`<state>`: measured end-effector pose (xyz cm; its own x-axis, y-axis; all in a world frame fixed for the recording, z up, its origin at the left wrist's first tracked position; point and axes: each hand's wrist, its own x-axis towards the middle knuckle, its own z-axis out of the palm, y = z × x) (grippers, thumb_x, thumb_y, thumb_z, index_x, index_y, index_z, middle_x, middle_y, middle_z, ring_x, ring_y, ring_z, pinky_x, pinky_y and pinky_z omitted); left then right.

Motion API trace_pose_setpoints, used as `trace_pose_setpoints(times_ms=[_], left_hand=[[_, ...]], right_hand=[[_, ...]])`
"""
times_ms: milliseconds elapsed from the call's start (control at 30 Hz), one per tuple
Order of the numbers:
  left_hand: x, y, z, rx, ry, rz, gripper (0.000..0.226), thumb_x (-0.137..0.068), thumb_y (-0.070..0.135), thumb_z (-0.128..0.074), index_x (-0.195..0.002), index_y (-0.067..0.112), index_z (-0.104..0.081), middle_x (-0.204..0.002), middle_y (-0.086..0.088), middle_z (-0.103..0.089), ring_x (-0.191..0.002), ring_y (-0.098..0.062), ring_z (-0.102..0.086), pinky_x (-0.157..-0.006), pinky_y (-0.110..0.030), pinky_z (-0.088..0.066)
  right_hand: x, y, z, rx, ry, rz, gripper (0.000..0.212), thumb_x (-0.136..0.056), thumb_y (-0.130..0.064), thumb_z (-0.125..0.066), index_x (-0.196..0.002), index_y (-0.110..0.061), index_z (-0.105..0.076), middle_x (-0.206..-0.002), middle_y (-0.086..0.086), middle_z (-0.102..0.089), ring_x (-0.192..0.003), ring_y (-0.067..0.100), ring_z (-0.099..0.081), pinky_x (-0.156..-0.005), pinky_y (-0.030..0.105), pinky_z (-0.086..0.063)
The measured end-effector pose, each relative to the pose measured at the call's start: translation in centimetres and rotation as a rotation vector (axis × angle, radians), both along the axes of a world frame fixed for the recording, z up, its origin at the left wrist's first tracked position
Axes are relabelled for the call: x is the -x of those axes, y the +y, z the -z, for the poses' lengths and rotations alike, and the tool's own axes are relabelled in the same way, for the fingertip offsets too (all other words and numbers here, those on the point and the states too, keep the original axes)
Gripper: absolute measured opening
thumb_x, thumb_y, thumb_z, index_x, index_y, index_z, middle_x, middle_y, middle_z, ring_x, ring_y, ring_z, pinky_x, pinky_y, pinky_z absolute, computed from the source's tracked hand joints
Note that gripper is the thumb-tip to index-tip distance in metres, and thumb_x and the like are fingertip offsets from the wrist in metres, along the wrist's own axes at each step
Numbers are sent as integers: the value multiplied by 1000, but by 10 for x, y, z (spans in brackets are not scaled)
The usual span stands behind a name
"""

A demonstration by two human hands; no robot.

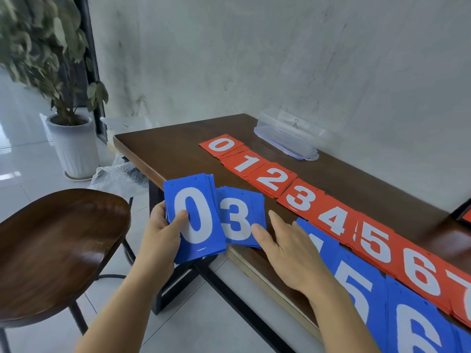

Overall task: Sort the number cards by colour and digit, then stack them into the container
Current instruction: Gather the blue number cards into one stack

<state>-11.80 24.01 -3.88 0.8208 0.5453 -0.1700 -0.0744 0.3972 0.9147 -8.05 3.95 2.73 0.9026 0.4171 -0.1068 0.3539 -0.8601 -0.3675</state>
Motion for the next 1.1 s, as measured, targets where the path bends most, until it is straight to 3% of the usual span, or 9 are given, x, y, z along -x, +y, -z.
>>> trace_pose_setpoints(times_ms=[200, 467, 600, 767, 833, 900, 967, 1033, 1100], left_hand=[[-21, -20, 0, -51, 27, 22, 24, -100, 18, -51, -122, 24, -47, -104, 2, -69, -81, -14, -72, -60, -27, -57], [-22, -22, 4, -93, 25, -9, 27, -102, 15, -45, -126, 27, -42, -108, 4, -66, -90, -16, -70, -67, -30, -56], [-20, -23, 9, -76, 59, 3, 24, -102, 17, -45, -125, 17, -50, -106, -1, -70, -81, -14, -72, -62, -27, -55], [-18, -27, 9, -49, 64, -6, 28, -100, 20, -51, -127, 21, -45, -110, -2, -68, -88, -20, -70, -65, -32, -56], [-18, -30, 8, -20, 66, -6, 27, -100, 20, -51, -126, 22, -45, -110, -2, -67, -89, -21, -70, -66, -34, -56], [-17, -33, 7, -1, 66, 1, 26, -100, 20, -50, -125, 21, -46, -111, -2, -67, -89, -21, -70, -65, -34, -56], [-15, -36, 7, 6, 63, -3, 24, -100, 19, -50, -124, 20, -47, -112, -2, -67, -88, -20, -70, -63, -33, -55], [-12, -40, 6, 13, 64, -9, 24, -100, 19, -50, -124, 19, -48, -111, -1, -67, -87, -19, -69, -60, -32, -55], [-9, -43, 6, 16, 67, -17, 24, -100, 19, -50, -124, 19, -48, -106, 0, -67, -84, -18, -69, -57, -30, -54]], right_hand=[[-6, 16, 8, -150, 77, -51, 70, -99, -52, -36, -155, -24, -7, -159, -10, -20, -148, 12, -6, -118, 33, -8], [-4, 45, 24, -265, 96, -217, 69, -90, -37, -46, -151, -22, -17, -148, -15, -36, -125, -11, -24, -122, 30, -6], [-2, 45, 29, -196, 24, -274, 79, -84, -39, -37, -154, -18, -9, -157, -12, -25, -142, -3, -16, -120, 24, 1], [12, 1, 7, -69, -61, -136, 61, -102, -50, -19, -155, -23, -7, -161, -11, -4, -146, 3, 4, -115, 22, 6], [20, -29, 2, 36, -60, -8, 77, -91, -65, -10, -152, -20, -20, -160, -8, -16, -147, 7, -3, -119, 28, 3], [25, -54, 4, 103, -67, 79, 83, -79, -72, -2, -124, -13, -40, -130, -8, -43, -134, 9, -29, -122, 33, -8], [30, -64, 8, 152, -49, 119, 71, -75, -74, 0, -99, -14, -29, -98, -8, -30, -117, 14, -40, -119, 35, -17], [34, -66, 16, 177, -47, 100, 89, -71, -76, 5, -107, -7, -39, -98, 1, -37, -122, 19, -40, -118, 34, -18], [37, -65, 24, 160, -107, 69, 106, -66, -76, 13, -124, -7, -42, -125, 9, -45, -127, 19, -37, -118, 32, -18]])
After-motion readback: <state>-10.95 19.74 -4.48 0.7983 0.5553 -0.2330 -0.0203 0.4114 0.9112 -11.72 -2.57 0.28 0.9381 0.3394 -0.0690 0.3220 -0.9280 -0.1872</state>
